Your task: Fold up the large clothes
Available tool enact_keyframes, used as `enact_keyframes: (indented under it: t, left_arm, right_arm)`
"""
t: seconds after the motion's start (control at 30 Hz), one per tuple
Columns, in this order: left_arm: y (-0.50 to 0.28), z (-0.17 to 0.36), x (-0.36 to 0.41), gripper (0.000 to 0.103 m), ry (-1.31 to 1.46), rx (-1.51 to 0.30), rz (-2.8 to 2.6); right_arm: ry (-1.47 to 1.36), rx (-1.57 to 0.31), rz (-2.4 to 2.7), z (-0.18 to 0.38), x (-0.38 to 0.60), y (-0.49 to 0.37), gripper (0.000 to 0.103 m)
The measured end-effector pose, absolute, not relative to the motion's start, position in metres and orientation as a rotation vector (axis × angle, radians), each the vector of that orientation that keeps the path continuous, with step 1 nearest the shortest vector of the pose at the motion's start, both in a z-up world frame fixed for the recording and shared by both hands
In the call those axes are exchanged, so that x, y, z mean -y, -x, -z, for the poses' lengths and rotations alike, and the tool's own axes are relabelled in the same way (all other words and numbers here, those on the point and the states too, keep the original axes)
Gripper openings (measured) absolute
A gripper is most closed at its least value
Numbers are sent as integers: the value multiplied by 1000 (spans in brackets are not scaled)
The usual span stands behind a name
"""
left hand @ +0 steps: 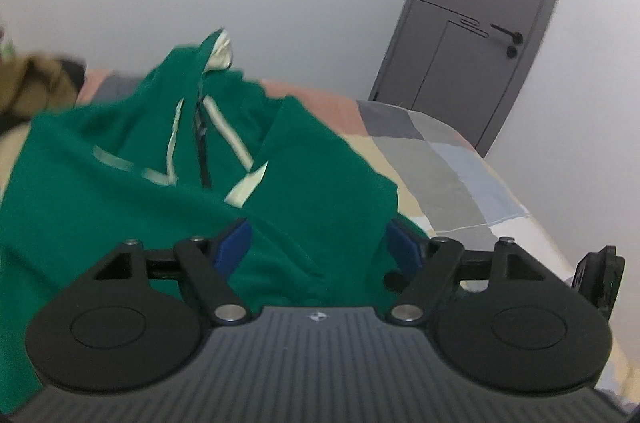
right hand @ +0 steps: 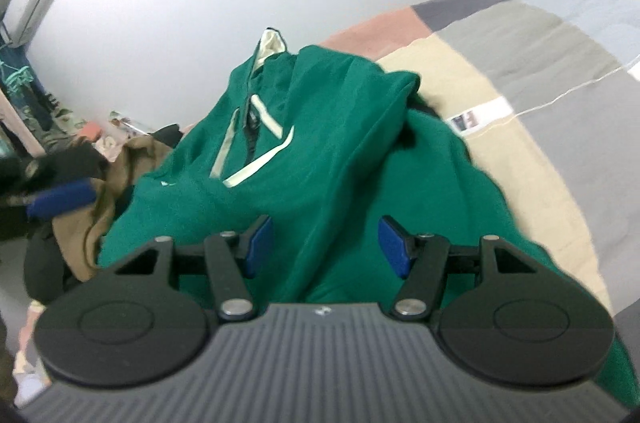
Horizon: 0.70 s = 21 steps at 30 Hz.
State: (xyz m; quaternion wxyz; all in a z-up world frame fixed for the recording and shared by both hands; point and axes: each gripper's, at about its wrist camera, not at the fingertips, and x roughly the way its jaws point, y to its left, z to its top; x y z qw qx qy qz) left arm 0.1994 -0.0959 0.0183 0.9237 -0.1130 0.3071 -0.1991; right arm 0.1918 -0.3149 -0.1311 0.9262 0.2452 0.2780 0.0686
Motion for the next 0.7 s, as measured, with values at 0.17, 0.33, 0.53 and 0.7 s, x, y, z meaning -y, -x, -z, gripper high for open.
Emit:
enact_keyframes:
  t: [0.17,0.33,0.53,0.7]
  left_arm:
    - [-190,19,47,79,332,-662,333]
    - [-197,59,-11,79,470,-687,199]
    - [-214,96,-56,78,648,-682,123]
    - [-232,110,-67,77,720,-649,120]
  right_arm:
    - [-450,-541,-159,127,307,-185,62]
    - [-405,-532,-239,125,286,-184,62]
    - [-361,-537,-271,126,266,-189,62]
    - [-314,-549,-283,131,252,-196,62]
